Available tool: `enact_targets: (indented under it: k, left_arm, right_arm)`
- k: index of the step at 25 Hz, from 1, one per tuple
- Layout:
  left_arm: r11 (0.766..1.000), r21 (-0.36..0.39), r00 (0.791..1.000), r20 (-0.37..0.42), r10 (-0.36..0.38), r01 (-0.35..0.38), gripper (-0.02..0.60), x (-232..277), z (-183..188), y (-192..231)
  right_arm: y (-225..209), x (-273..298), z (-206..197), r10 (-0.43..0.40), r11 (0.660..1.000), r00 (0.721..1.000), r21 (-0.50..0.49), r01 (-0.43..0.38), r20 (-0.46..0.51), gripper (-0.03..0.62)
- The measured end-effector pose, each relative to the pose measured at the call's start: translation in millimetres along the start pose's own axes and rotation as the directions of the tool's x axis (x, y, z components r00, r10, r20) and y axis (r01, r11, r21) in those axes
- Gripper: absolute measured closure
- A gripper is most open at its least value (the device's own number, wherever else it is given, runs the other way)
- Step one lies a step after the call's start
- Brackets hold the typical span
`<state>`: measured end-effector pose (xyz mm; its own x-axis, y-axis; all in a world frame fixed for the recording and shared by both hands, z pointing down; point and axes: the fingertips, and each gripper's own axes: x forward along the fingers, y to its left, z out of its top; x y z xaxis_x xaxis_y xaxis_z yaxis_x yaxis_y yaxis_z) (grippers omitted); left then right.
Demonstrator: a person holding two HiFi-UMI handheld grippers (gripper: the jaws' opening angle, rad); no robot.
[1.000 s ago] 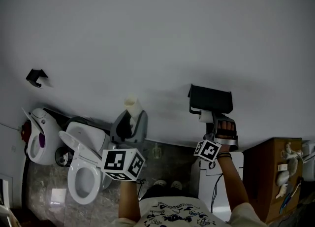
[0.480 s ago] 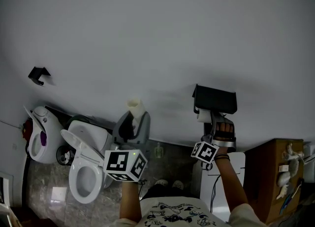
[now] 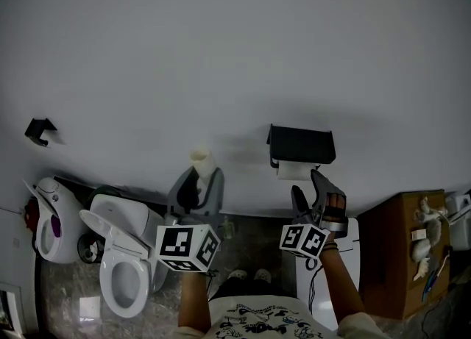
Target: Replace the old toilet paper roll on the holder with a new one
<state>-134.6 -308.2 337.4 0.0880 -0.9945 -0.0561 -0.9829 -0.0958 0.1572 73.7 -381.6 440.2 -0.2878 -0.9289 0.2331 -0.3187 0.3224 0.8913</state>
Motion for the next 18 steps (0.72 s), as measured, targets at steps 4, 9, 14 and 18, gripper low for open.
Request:
enact_targets:
  k: [4,9,14,18]
  left_arm:
    - [0.999,0.009,0.999,-0.005,-0.043,0.043,0.4,10,-2,-15]
    - [0.997,0.02,0.997,-0.001,-0.077,0.077,0.4,19,-1,-30]
    - [0.995,0.034,0.996,-0.002,-0.092,0.092,0.4,27,1,-41]
    - [0.994,0.053,0.995,-0.004,-0.095,0.095,0.4,29,3,-47]
  right_arm:
    - [-28,-21,-7,-0.017,0.954,1.0,0.3,0.011,0.017,0.281]
    - [-78,-46,-11,-0.095,0.718,0.991,0.696,0.003,0.094,0.287]
    - [-119,-66,-30,-0.244,0.539,0.967,0.839,0.075,0.07,0.526]
    - [-133,-79,-44,-0.304,0.412,0.952,0.906,0.1,0.034,0.545]
